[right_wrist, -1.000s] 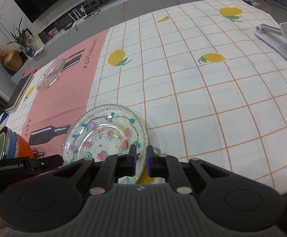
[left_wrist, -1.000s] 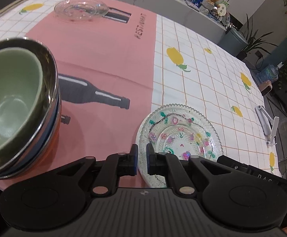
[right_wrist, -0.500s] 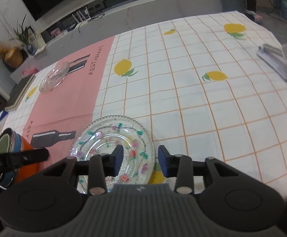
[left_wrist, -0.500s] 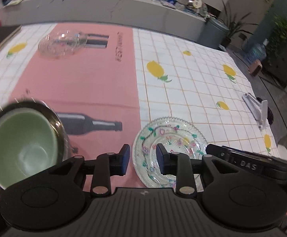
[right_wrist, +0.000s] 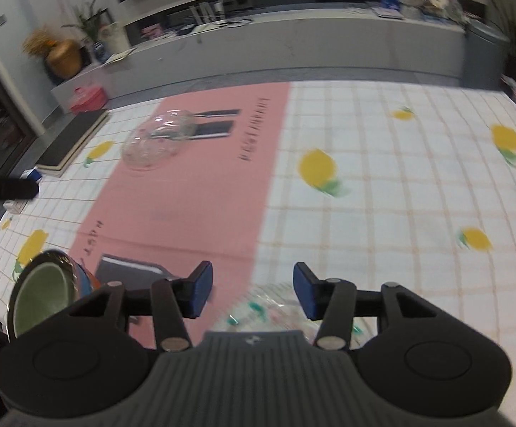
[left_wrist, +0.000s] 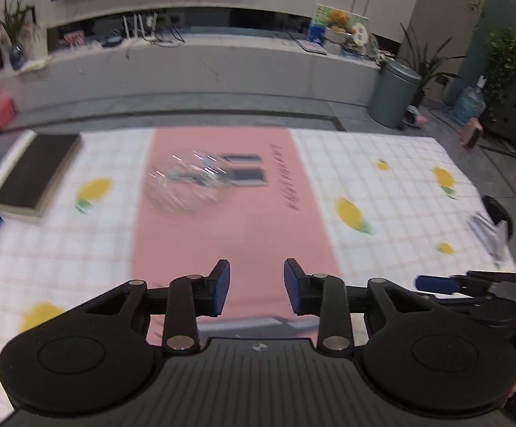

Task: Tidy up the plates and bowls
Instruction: 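Move the right gripper to the clear glass plate on the pink placemat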

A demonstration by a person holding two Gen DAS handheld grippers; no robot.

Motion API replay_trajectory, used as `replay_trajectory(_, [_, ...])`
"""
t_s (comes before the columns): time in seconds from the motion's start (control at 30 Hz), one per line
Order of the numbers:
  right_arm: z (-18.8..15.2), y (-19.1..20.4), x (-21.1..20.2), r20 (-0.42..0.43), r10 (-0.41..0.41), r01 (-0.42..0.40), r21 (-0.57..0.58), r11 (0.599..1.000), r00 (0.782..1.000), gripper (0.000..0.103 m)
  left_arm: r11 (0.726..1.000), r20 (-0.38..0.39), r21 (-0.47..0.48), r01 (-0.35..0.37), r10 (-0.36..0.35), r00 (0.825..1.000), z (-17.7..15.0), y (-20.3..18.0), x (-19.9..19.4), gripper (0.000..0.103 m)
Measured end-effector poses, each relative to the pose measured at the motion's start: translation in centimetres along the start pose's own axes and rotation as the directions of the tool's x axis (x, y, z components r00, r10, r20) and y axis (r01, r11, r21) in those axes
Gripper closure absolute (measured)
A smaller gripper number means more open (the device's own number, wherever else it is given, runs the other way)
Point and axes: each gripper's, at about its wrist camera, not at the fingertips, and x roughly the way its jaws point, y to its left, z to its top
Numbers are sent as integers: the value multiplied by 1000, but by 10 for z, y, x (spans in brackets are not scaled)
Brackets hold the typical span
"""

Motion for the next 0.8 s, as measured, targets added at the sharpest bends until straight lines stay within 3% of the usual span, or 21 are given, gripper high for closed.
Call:
replay_trajectory(0.1, [18, 17, 18, -11, 7, -8, -21, 1000, 1000, 53, 999, 29, 16, -34, 33, 999, 12, 25, 10, 64])
replay_trajectory(0.2, [36, 30, 36, -21, 17, -18, -25, 1000, 1000, 53, 1000, 70, 18, -22, 21, 997, 19, 51, 24, 63])
replay_trajectory(0.37, [63, 48, 70, -14, 15, -15, -38, 999, 1000, 52, 999, 92, -36, -17, 20, 996, 23, 92, 55, 63])
replay_trajectory(0.5, [84, 55, 103, -8, 12, -12, -1, 1000, 1000, 51, 996, 153, -80, -27, 39, 988, 26, 114, 80, 63])
replay_trajectory(0.63, [102, 56, 136, -7, 16, -16, 57, 998, 1000, 51, 991, 181, -132, 39, -15, 983, 30, 128, 107, 63])
replay_trajectory(0.8, [120, 52, 170, -7, 9, -9, 95, 995, 1000, 51, 980, 177, -188, 61, -27, 984, 32, 140, 142, 63])
